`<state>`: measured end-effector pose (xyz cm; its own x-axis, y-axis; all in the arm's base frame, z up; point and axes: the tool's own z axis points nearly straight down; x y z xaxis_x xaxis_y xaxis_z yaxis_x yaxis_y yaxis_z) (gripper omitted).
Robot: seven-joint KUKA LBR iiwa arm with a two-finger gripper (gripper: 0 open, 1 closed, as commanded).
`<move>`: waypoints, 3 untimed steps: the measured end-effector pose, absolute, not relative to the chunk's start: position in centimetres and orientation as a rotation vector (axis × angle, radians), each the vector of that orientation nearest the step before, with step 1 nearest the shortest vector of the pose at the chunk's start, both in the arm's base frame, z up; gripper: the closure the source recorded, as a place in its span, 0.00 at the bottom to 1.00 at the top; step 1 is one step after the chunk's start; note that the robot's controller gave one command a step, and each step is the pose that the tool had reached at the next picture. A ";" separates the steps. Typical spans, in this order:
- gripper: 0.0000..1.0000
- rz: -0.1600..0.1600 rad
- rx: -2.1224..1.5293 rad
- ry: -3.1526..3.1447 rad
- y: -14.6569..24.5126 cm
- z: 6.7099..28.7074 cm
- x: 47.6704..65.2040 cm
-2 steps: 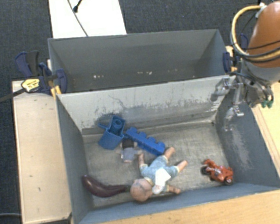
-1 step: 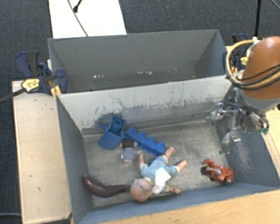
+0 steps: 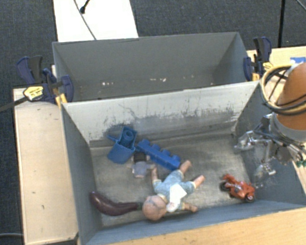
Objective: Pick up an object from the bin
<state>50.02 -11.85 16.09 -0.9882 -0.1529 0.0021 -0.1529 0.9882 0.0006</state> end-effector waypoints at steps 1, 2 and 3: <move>0.00 0.000 0.073 -3.144 -11.6 13.9 49.1; 0.00 0.001 0.301 -3.131 -11.3 7.4 48.8; 1.00 -0.004 -0.070 -3.150 -11.6 7.1 48.3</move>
Offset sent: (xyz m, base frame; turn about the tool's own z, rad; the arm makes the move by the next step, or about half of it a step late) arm -0.0135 0.0055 -0.0909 -0.0399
